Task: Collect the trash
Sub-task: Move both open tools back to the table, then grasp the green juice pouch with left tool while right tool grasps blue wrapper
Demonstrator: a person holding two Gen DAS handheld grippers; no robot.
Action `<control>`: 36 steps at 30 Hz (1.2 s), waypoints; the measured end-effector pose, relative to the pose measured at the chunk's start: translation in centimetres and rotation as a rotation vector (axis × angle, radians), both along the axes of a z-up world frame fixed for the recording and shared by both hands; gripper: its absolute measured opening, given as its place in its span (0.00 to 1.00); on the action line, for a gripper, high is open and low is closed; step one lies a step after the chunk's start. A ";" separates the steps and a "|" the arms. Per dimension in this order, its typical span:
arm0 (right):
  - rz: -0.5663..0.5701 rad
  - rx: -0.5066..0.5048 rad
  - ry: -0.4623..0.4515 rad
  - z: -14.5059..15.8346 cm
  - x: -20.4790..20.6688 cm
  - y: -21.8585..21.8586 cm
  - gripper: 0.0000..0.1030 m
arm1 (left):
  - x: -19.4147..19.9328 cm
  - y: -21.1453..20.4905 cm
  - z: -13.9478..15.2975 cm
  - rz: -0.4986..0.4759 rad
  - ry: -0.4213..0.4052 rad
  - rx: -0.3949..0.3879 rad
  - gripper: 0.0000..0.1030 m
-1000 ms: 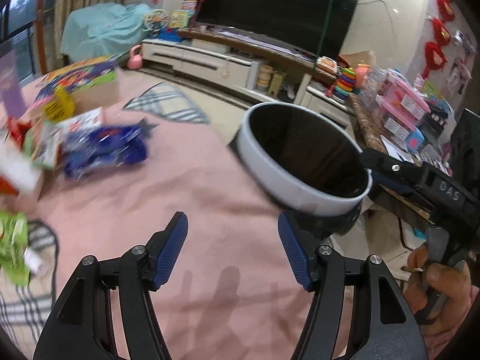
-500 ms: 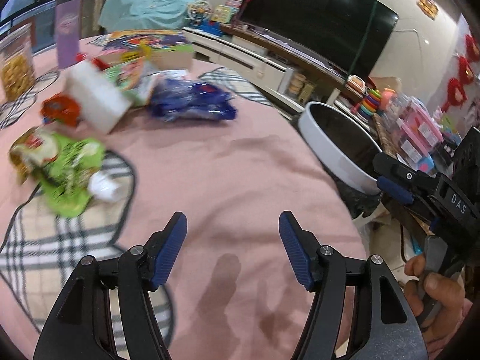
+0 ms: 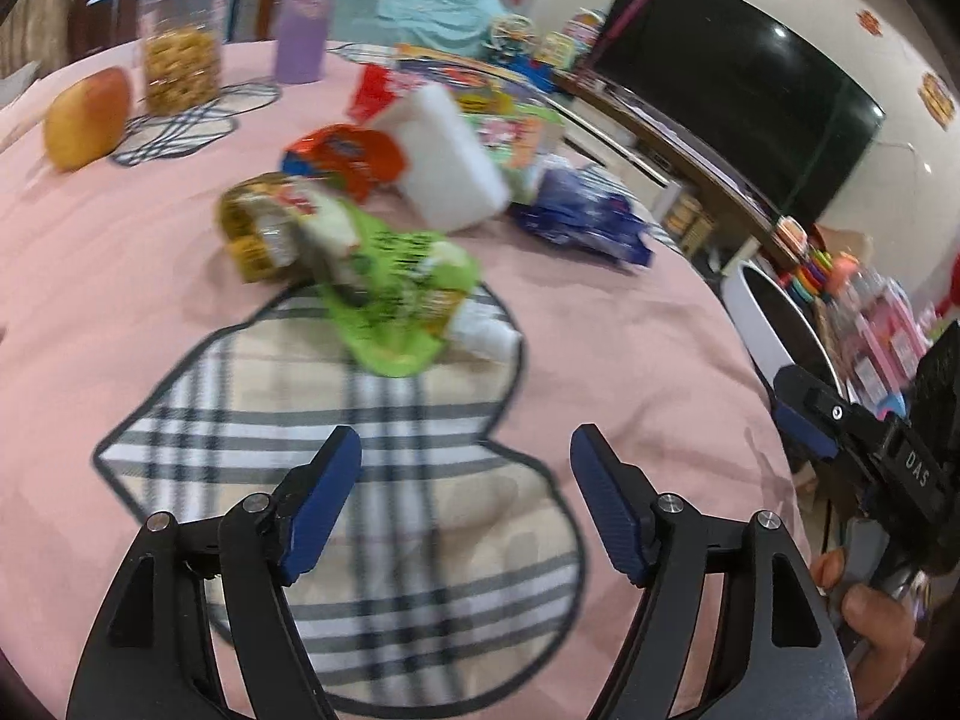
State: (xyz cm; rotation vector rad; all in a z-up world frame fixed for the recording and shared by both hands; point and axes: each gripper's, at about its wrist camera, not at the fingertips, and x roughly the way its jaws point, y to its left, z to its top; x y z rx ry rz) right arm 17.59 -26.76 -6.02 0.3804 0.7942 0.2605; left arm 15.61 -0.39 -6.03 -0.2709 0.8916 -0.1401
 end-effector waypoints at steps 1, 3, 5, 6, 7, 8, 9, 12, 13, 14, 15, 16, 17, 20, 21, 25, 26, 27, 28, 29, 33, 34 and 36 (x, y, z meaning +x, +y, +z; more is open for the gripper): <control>0.005 0.001 0.003 -0.1 0.1 0.3 0.89 | 0.0 0.5 -0.1 0.012 0.001 -0.003 0.72; 0.016 0.000 0.008 -0.3 0.4 0.9 0.89 | 0.2 1.2 0.0 0.030 0.004 -0.006 0.73; 0.025 -0.003 0.013 -0.5 0.5 1.4 0.89 | 0.4 1.9 -0.1 0.049 0.010 -0.012 0.73; 0.030 -0.004 0.015 -0.6 0.6 1.6 0.89 | 0.5 2.2 -0.2 0.058 0.013 -0.014 0.73; 0.035 -0.004 0.017 -0.7 0.8 1.9 0.89 | 0.6 2.6 -0.3 0.067 0.015 -0.018 0.73; 0.038 -0.006 0.018 -0.7 1.0 2.0 0.89 | 0.6 2.7 -0.4 0.072 0.017 -0.020 0.73; 0.042 -0.008 0.019 -0.7 1.2 2.3 0.89 | 0.7 2.9 -0.4 0.077 0.018 -0.021 0.73; 0.050 -0.009 0.023 -0.8 1.8 2.9 0.89 | 1.1 3.3 -0.2 0.087 0.019 -0.025 0.73; 0.054 -0.008 0.024 -0.9 2.1 3.1 0.89 | 1.3 3.4 -0.2 0.090 0.020 -0.027 0.73; 0.057 -0.007 0.026 -0.9 2.4 3.3 0.89 | 1.5 3.5 -0.2 0.092 0.021 -0.029 0.73; 0.059 -0.006 0.028 -0.9 2.7 3.5 0.89 | 1.7 3.6 -0.1 0.096 0.020 -0.031 0.73; 0.064 -0.004 0.028 -0.9 3.0 3.7 0.89 | 1.8 3.7 0.0 0.099 0.020 -0.033 0.74; 0.067 -0.004 0.028 -0.9 3.2 3.9 0.89 | 2.0 3.8 0.0 0.102 0.020 -0.037 0.74; 0.075 0.001 0.022 -0.7 4.1 4.3 0.89 | 2.8 4.1 0.0 0.112 0.026 -0.051 0.74; 0.075 0.004 0.019 -0.7 4.5 4.4 0.89 | 3.0 4.2 0.0 0.114 0.027 -0.058 0.74; 0.060 0.019 0.011 -0.4 6.1 4.4 0.89 | 4.2 4.3 0.2 0.117 0.026 -0.078 0.75; 0.055 0.019 0.008 -0.4 6.5 4.3 0.89 | 4.6 4.3 0.3 0.119 0.024 -0.082 0.75; 0.050 0.019 0.008 -0.4 6.9 4.2 0.89 | 4.9 4.4 0.3 0.122 0.022 -0.086 0.75; 0.044 0.021 0.009 -0.5 7.4 4.2 0.89 | 5.2 4.4 0.3 0.125 0.022 -0.090 0.75; 0.039 0.022 0.012 -0.6 7.9 4.2 0.89 | 5.5 4.5 0.2 0.128 0.025 -0.095 0.75; 0.041 0.024 0.039 -1.1 10.1 4.3 0.89 | 6.9 4.6 -0.2 0.138 0.042 -0.107 0.75; 0.043 0.023 0.040 -1.3 10.6 4.4 0.89 | 7.2 4.6 -0.3 0.142 0.042 -0.110 0.75; 0.049 0.022 0.049 -1.6 11.4 4.6 0.87 | 7.6 4.6 -0.4 0.145 0.036 -0.110 0.75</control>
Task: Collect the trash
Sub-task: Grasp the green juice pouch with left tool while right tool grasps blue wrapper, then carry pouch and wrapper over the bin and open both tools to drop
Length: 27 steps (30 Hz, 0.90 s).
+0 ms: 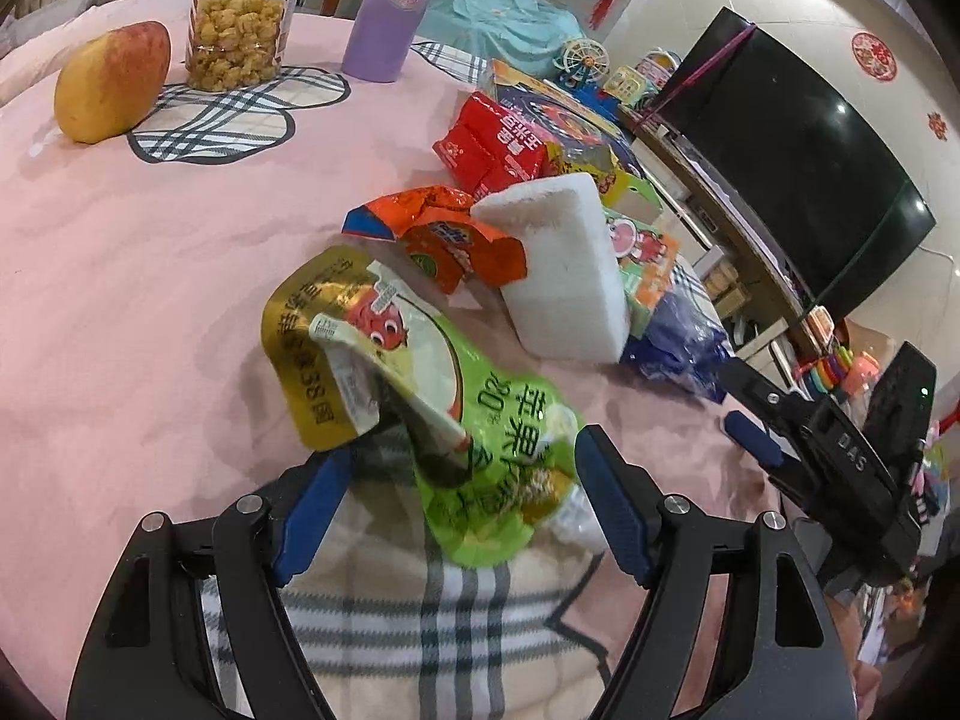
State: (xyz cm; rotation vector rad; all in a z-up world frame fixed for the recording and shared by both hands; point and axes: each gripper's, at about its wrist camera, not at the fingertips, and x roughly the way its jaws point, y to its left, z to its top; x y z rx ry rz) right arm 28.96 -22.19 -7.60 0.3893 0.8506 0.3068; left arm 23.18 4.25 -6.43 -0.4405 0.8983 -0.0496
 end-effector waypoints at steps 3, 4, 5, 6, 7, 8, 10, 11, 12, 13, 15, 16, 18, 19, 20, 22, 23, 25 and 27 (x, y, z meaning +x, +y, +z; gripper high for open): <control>0.018 0.016 0.023 -0.6 1.0 0.4 0.64 | 0.3 -0.3 -0.2 -0.004 -0.015 0.025 0.69; 0.024 0.018 0.036 -1.0 1.2 0.5 0.45 | 0.3 -0.4 -0.3 -0.015 -0.023 0.032 0.63; 0.029 0.025 0.046 -1.3 1.2 0.5 0.37 | 0.2 -0.5 -0.4 -0.027 -0.021 0.034 0.46; 0.032 0.037 0.045 -1.5 1.1 0.4 0.36 | 0.3 -0.6 -0.5 -0.037 -0.017 0.031 0.35; 0.029 0.043 0.035 -1.5 0.8 0.3 0.34 | 0.1 -0.6 -0.5 -0.050 -0.024 0.017 0.30; 0.028 0.045 0.029 -1.5 0.5 0.2 0.33 | 0.0 -0.7 -0.4 -0.060 -0.031 0.009 0.22; 0.025 0.057 0.017 -1.3 0.0 -0.1 0.31 | -0.3 -0.9 -0.1 -0.066 -0.040 0.032 0.21; 0.023 0.059 0.011 -1.2 -0.3 -0.2 0.30 | -0.6 -1.0 0.1 -0.073 -0.046 0.035 0.20; 0.024 0.059 0.004 -1.1 -0.8 -0.3 0.29 | -0.8 -1.1 0.2 -0.078 -0.050 0.034 0.19; 0.022 0.058 -0.002 -0.9 -1.3 -0.5 0.28 | -1.2 -1.1 0.3 -0.083 -0.055 0.035 0.19; 0.017 0.058 -0.013 -0.6 -2.2 -0.9 0.27 | -1.8 -1.2 0.5 -0.094 -0.060 0.032 0.18; 0.016 0.055 -0.018 -0.5 -2.8 -1.2 0.27 | -2.2 -1.3 0.5 -0.102 -0.063 0.031 0.18; 0.012 0.053 -0.025 -0.3 -3.9 -1.7 0.27 | -3.1 -1.7 0.8 -0.122 -0.069 0.030 0.18; 0.007 0.048 -0.030 -0.2 -4.6 -1.9 0.27 | -3.3 -1.9 0.9 -0.130 -0.072 0.029 0.18; 0.003 0.043 -0.035 -0.1 -5.0 -2.2 0.27 | -3.7 -2.2 1.0 -0.142 -0.075 0.024 0.18; -0.006 0.036 -0.042 0.1 -6.1 -2.8 0.27 | -4.3 -2.8 1.1 -0.164 -0.079 0.021 0.18; -0.011 0.034 -0.044 0.2 -6.6 -3.2 0.27 | -4.6 -3.2 1.1 -0.177 -0.080 0.022 0.18; -0.019 0.032 -0.050 0.5 -7.5 -3.8 0.27 | -5.0 -3.9 1.3 -0.203 -0.085 0.024 0.18; -0.031 0.023 -0.061 0.8 -8.4 -4.3 0.27 | -5.4 -5.0 1.5 -0.235 -0.094 0.028 0.18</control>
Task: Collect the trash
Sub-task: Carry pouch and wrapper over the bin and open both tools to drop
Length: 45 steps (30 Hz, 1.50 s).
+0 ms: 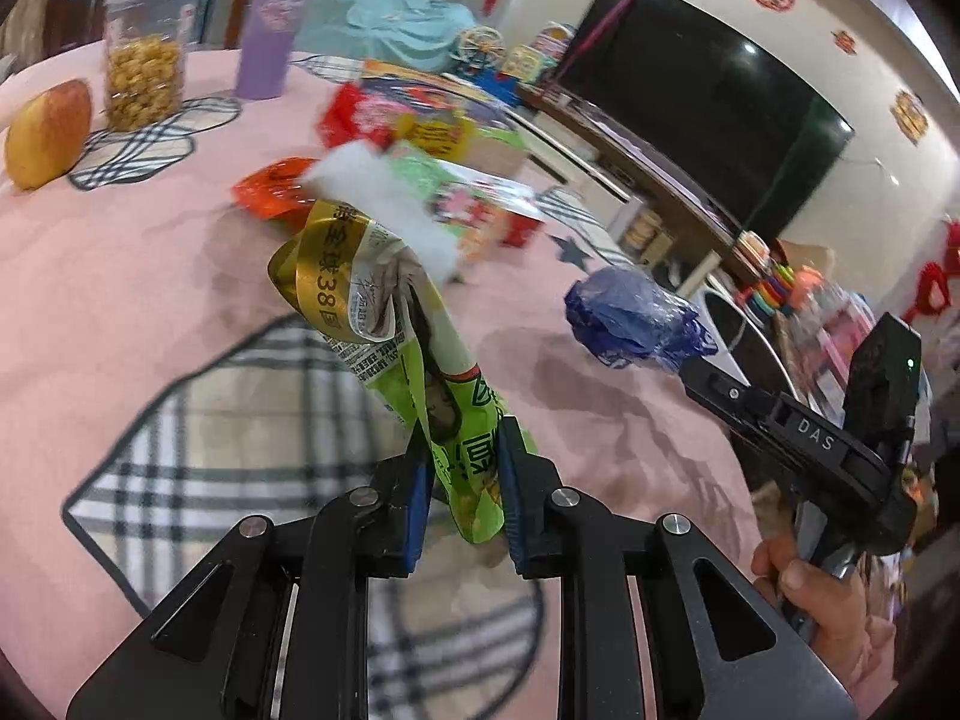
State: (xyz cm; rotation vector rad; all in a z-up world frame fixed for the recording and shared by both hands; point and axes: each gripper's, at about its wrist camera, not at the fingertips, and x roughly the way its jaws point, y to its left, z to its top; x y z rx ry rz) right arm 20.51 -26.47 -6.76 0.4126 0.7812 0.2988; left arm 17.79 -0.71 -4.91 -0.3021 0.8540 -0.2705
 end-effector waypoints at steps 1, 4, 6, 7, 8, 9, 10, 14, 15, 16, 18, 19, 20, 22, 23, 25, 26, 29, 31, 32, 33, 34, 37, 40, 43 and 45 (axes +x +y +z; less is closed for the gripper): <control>-0.004 0.000 -0.004 0.1 -0.4 -0.1 0.27 | -0.1 -0.3 0.1 -0.011 -0.003 0.001 0.18; -0.017 0.001 -0.015 0.5 -1.4 -0.7 0.27 | -0.3 -1.5 0.5 -0.047 -0.010 0.002 0.18; -0.026 0.003 -0.020 0.8 -1.9 -1.2 0.27 | -0.4 -2.2 0.6 -0.066 -0.012 0.001 0.18; -0.029 0.002 -0.023 0.9 -2.1 -1.4 0.27 | -0.5 -2.5 0.7 -0.075 -0.012 0.002 0.18; -0.036 0.002 -0.027 1.0 -2.4 -1.7 0.27 | -0.5 -2.8 0.8 -0.084 -0.012 0.004 0.18; -0.042 0.005 -0.029 1.2 -2.6 -1.9 0.27 | -0.5 -3.1 0.8 -0.093 -0.011 0.005 0.18; -0.046 0.005 -0.031 1.3 -2.9 -2.2 0.27 | -0.5 -3.5 0.9 -0.106 -0.010 0.004 0.18; -0.074 0.004 -0.038 1.6 -3.7 -3.2 0.27 | -1.1 -5.1 1.0 -0.150 -0.015 0.003 0.18; -0.079 0.003 -0.039 1.7 -3.9 -3.3 0.27 | -1.1 -5.5 1.0 -0.160 -0.015 0.004 0.18; -0.087 0.001 -0.042 1.7 -4.1 -3.7 0.27 | -1.1 -5.9 1.1 -0.167 -0.015 0.006 0.18; -0.100 -0.001 -0.048 1.9 -4.4 -4.3 0.27 | -1.2 -6.6 1.2 -0.185 -0.016 0.011 0.18; -0.108 -0.002 -0.050 2.0 -4.6 -4.6 0.27 | -1.2 -7.1 1.2 -0.196 -0.016 0.011 0.18; -0.114 -0.003 -0.052 2.1 -4.8 -5.0 0.27 | -1.2 -7.5 1.2 -0.203 -0.015 0.011 0.18; -0.131 -0.004 -0.056 2.2 -5.2 -5.8 0.27 | -1.1 -8.3 1.3 -0.220 -0.015 0.010 0.18; -0.138 -0.005 -0.058 2.3 -5.3 -6.2 0.27 | -1.0 -8.8 1.4 -0.231 -0.015 0.011 0.18; -0.156 -0.008 -0.062 2.5 -5.6 -6.8 0.27 | -0.9 -9.6 1.5 -0.249 -0.016 0.013 0.18; -0.163 -0.008 -0.064 2.6 -5.8 -7.3 0.27 | -0.8 -10.2 1.6 -0.260 -0.016 0.014 0.18; -0.189 -0.014 -0.066 2.6 -6.1 -8.3 0.27 | -0.6 -11.6 1.9 -0.285 -0.019 0.014 0.18; -0.207 -0.014 -0.067 2.7 -6.3 -9.0 0.27 | -0.4 -12.4 2.1 -0.301 -0.023 0.015 0.18; -0.214 -0.013 -0.067 2.6 -6.4 -9.4 0.27 | -0.3 -12.8 2.2 -0.309 -0.025 0.016 0.18; -0.222 -0.014 -0.068 2.6 -6.5 -9.7 0.27 | -0.2 -13.1 2.3 -0.315 -0.026 0.015 0.18; -0.229 -0.015 -0.069 2.7 -6.6 -10.0 0.27 | -0.1 -13.6 2.4 -0.323 -0.029 0.015 0.18; -0.249 -0.016 -0.071 2.8 -6.8 -11.0 0.27 | 0.2 -15.1 2.7 -0.350 -0.035 0.020 0.18; -0.272 -0.024 -0.070 2.9 -7.1 -12.0 0.27 | 0.6 -16.1 2.8 -0.372 -0.033 0.021 0.18; -0.290 -0.030 -0.068 2.9 -7.2 -12.6 0.27 | 0.8 -17.0 2.9 -0.390 -0.033 0.022 0.18; -0.301 -0.034 -0.066 2.8 -7.2 -13.2 0.27 | 1.0 -17.7 2.9 -0.404 -0.032 0.027 0.18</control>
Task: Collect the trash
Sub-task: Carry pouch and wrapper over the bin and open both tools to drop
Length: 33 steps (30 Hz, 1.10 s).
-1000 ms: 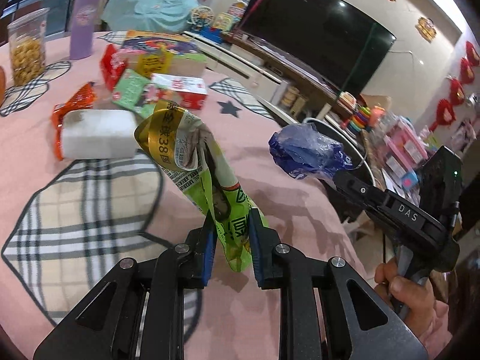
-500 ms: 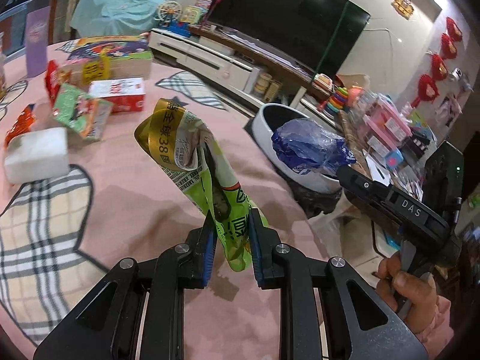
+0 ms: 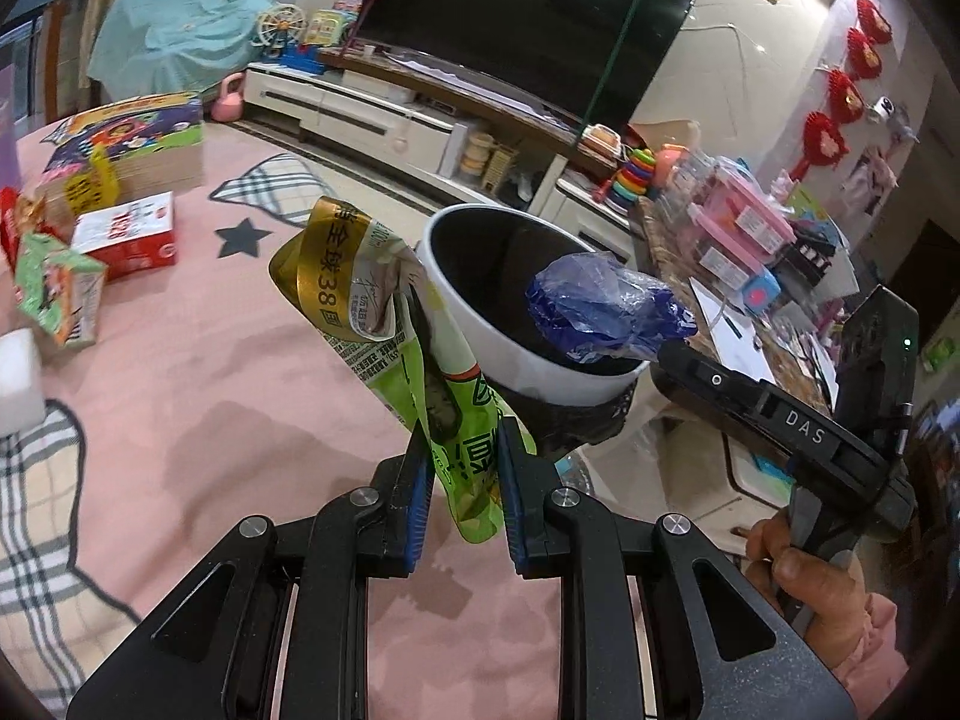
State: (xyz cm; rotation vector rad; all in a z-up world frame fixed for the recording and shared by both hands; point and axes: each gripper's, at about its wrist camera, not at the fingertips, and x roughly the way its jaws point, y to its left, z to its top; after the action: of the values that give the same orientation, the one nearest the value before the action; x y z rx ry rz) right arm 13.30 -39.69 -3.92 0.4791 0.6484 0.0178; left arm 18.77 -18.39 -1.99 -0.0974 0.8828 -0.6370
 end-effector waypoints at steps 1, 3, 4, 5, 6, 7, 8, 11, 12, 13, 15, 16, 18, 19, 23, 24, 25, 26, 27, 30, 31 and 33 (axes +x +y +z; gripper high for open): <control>-0.006 -0.002 0.001 -0.1 -0.1 -0.4 0.27 | 0.1 -0.2 0.0 -0.005 0.002 0.002 0.18; -0.018 -0.003 0.008 -0.2 -0.1 -0.9 0.27 | 0.4 -0.7 0.0 -0.016 0.008 0.004 0.18; -0.022 -0.002 0.010 -0.2 0.0 -1.3 0.27 | 0.5 -1.0 0.0 -0.021 0.011 0.004 0.18; -0.027 -0.003 0.012 -0.3 0.0 -1.6 0.27 | 0.7 -1.3 0.0 -0.026 0.012 0.005 0.18; -0.029 -0.005 0.013 -0.2 0.1 -1.8 0.27 | 0.8 -1.7 0.1 -0.031 0.010 0.008 0.18; -0.031 -0.007 0.015 -0.2 0.2 -2.0 0.27 | 0.9 -2.0 0.2 -0.036 0.007 0.010 0.18; -0.034 -0.010 0.015 -0.2 0.2 -2.2 0.27 | 1.0 -2.5 0.3 -0.044 0.002 0.013 0.18; -0.041 -0.021 0.021 -0.2 0.5 -2.8 0.27 | 1.4 -3.3 0.6 -0.059 -0.006 0.019 0.18; -0.042 -0.023 0.022 -0.2 0.7 -2.9 0.27 | 1.5 -3.5 0.6 -0.063 -0.007 0.020 0.18; -0.044 -0.024 0.025 -0.2 0.8 -3.1 0.27 | 1.7 -3.9 0.6 -0.070 -0.009 0.022 0.18; -0.049 -0.030 0.028 -0.1 1.0 -3.4 0.27 | 1.9 -4.4 0.7 -0.076 -0.009 0.025 0.18; -0.051 -0.033 0.029 -0.1 1.1 -3.6 0.27 | 2.0 -4.6 0.7 -0.078 -0.008 0.026 0.18; -0.055 -0.037 0.032 -0.1 1.3 -3.8 0.27 | 2.4 -5.2 0.7 -0.085 -0.001 0.021 0.18; -0.057 -0.040 0.034 -0.1 1.4 -4.0 0.27 | 2.7 -5.5 0.7 -0.089 0.002 0.020 0.18; -0.064 -0.043 0.041 0.0 2.1 -4.5 0.27 | 3.8 -6.6 0.6 -0.099 0.018 0.016 0.18; -0.065 -0.044 0.041 0.0 2.3 -4.6 0.27 | 4.1 -6.8 0.6 -0.100 0.022 0.017 0.18; -0.065 -0.044 0.041 0.0 2.4 -4.6 0.27 | 4.3 -7.0 0.5 -0.102 0.025 0.020 0.18; -0.064 -0.046 0.041 0.0 2.5 -4.7 0.27 | 4.6 -7.3 0.4 -0.104 0.028 0.023 0.18; -0.063 -0.050 0.042 0.1 2.7 -4.8 0.27 | 4.8 -7.4 0.3 -0.106 0.030 0.027 0.18; -0.063 -0.056 0.044 0.0 3.1 -4.7 0.27 | 5.5 -8.0 0.0 -0.114 0.037 0.045 0.18; -0.063 -0.059 0.043 0.1 3.2 -4.7 0.27 | 5.7 -8.1 -0.1 -0.115 0.041 0.045 0.18; -0.059 -0.069 0.048 0.1 3.6 -4.8 0.27 | 6.1 -8.2 -0.2 -0.118 0.049 0.046 0.18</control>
State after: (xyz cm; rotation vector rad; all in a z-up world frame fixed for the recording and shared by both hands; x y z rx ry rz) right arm 16.86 -44.44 -3.77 0.4328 0.6790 -0.0722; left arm 24.84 -26.62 -2.14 -0.0194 0.9549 -0.7268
